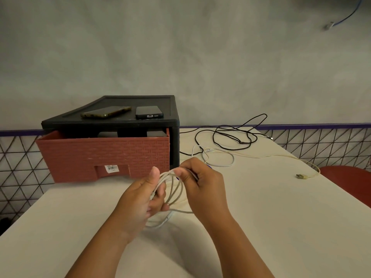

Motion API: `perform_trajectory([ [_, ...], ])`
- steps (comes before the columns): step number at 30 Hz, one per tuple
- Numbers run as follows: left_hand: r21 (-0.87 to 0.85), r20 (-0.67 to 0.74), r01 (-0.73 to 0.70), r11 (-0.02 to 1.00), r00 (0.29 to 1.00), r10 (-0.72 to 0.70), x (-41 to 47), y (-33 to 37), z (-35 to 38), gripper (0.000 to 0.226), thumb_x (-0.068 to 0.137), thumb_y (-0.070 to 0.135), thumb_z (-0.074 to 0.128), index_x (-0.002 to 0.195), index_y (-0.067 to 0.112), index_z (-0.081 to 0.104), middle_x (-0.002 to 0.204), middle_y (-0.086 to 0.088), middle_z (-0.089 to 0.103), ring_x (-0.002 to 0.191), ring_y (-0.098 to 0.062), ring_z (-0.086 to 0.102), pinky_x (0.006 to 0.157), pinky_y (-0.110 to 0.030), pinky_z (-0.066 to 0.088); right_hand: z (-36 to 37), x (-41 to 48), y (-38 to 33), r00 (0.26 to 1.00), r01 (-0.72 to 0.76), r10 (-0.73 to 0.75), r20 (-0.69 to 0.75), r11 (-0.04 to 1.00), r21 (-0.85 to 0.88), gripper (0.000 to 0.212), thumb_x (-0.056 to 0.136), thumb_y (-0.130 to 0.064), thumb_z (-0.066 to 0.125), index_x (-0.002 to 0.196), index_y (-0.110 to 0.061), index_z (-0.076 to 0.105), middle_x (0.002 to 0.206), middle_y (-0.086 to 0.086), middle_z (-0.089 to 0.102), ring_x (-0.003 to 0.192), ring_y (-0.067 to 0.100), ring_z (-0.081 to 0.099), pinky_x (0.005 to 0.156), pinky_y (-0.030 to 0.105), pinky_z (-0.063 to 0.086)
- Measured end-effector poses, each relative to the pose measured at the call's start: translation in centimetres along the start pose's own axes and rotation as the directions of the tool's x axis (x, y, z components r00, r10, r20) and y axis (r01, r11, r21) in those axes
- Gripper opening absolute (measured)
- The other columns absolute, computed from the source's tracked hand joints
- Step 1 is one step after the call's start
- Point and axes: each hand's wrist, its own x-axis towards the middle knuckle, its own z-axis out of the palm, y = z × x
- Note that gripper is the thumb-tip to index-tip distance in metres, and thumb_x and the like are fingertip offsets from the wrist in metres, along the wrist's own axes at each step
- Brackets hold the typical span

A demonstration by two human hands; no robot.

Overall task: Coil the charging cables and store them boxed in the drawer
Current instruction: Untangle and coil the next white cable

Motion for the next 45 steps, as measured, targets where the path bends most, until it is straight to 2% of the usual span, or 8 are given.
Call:
perform_trajectory([
  [4, -0.210, 0.121, 0.017, 0.977, 0.993, 0.009, 0.2, -0.2, -1.0, 0.059, 0.048, 0.063, 0.081, 0.048, 0.019, 0.042, 0.036, 0.007, 0.024, 0.030, -0.006, 0.021, 0.048, -0.024, 0.045, -0.6, 0.3, 0.2, 0.997, -0.065, 0.066, -0.040, 0.997, 0.045, 0.011, 0.083, -0.039, 0.052, 0.083, -0.033, 0.060, 0.071, -0.013, 0.063, 0.066, 0.009, 0.057, 0.062, 0.029, 0.048],
  [11, -0.486, 0.210, 0.092, 0.869, 0.978, 0.014, 0.8, 0.0, -2.0, 0.053, 0.048, 0.043, 0.089, 0.048, 0.018, 0.043, 0.034, 0.009, 0.020, 0.031, -0.008, 0.012, 0.036, -0.020, 0.037, -1.5, 0.7, 0.3, 0.967, -0.228, 0.241, -0.081, 0.963, 0.144, 0.028, 0.092, -0.023, 0.056, 0.070, -0.039, 0.058, 0.071, -0.007, 0.065, 0.077, 0.020, 0.063, 0.067, 0.031, 0.051],
  [14, -0.666, 0.402, 0.196, 0.720, 0.907, 0.125, 1.8, -0.9, -2.9, 0.036, 0.085, 0.038, 0.063, 0.064, 0.011, 0.052, 0.046, 0.001, 0.026, 0.041, -0.013, 0.024, 0.053, -0.026, 0.045, -1.7, 0.9, 0.7, 0.953, -0.251, 0.275, -0.125, 0.952, 0.176, 0.024, 0.093, -0.021, 0.055, 0.072, -0.032, 0.060, 0.069, -0.006, 0.062, 0.068, 0.012, 0.055, 0.060, 0.017, 0.043],
  [17, -0.720, 0.507, 0.282, 0.634, 0.838, 0.204, 2.1, -1.3, -3.2, 0.058, 0.104, 0.038, 0.008, 0.096, 0.003, 0.052, 0.068, -0.008, 0.038, 0.062, -0.019, 0.036, 0.082, -0.034, 0.038, -1.6, 1.0, 0.9, 0.942, -0.278, 0.308, -0.135, 0.939, 0.203, 0.022, 0.093, -0.023, 0.055, 0.072, -0.029, 0.060, 0.065, -0.007, 0.060, 0.063, 0.007, 0.051, 0.058, 0.016, 0.041],
  [25, -0.722, 0.517, 0.242, 0.649, 0.812, 0.272, 2.1, -1.6, -3.7, 0.062, 0.103, 0.036, 0.001, 0.135, -0.003, 0.038, 0.072, -0.007, 0.039, 0.067, -0.017, 0.036, 0.084, -0.031, 0.036, -0.8, 0.9, 0.1, 0.929, -0.267, 0.335, -0.158, 0.900, 0.344, 0.025, 0.096, -0.012, 0.048, 0.072, -0.020, 0.053, 0.055, -0.010, 0.052, 0.051, -0.002, 0.045, 0.053, 0.011, 0.041],
  [30, -0.718, 0.476, 0.205, 0.665, 0.841, 0.256, 2.0, -1.2, -3.8, 0.061, 0.104, 0.034, 0.002, 0.131, -0.002, 0.042, 0.071, -0.007, 0.039, 0.065, -0.017, 0.036, 0.081, -0.031, 0.035, -1.5, 0.9, -0.2, 0.916, -0.201, 0.323, -0.237, 0.882, 0.425, 0.022, 0.090, -0.022, 0.057, 0.068, -0.026, 0.055, 0.055, -0.010, 0.050, 0.056, 0.007, 0.044, 0.053, 0.020, 0.039],
  [38, -0.754, 0.369, 0.178, 0.632, 0.911, 0.184, 1.7, -1.2, -4.5, 0.052, 0.104, 0.027, 0.009, 0.110, 0.001, 0.054, 0.087, -0.012, 0.062, 0.081, -0.022, 0.057, 0.094, -0.027, 0.034, -1.0, 0.7, 1.3, 0.949, -0.296, 0.305, 0.075, 0.948, -0.117, 0.014, 0.091, -0.025, 0.058, 0.081, -0.026, 0.068, 0.052, -0.011, 0.051, 0.050, 0.003, 0.044, 0.050, 0.014, 0.032],
  [45, -0.636, 0.109, -0.130, 0.760, 0.961, 0.256, 2.0, -0.3, -4.5, 0.043, 0.100, 0.018, 0.030, 0.132, -0.004, 0.047, 0.068, -0.004, 0.058, 0.062, -0.014, 0.057, 0.077, -0.028, 0.046, 0.0, -0.1, 0.7, 0.804, -0.118, 0.276, 0.526, 0.942, -0.315, 0.016, 0.091, -0.021, 0.057, 0.097, -0.015, 0.071, 0.079, -0.006, 0.062, 0.066, 0.007, 0.050, 0.064, 0.019, 0.038],
])
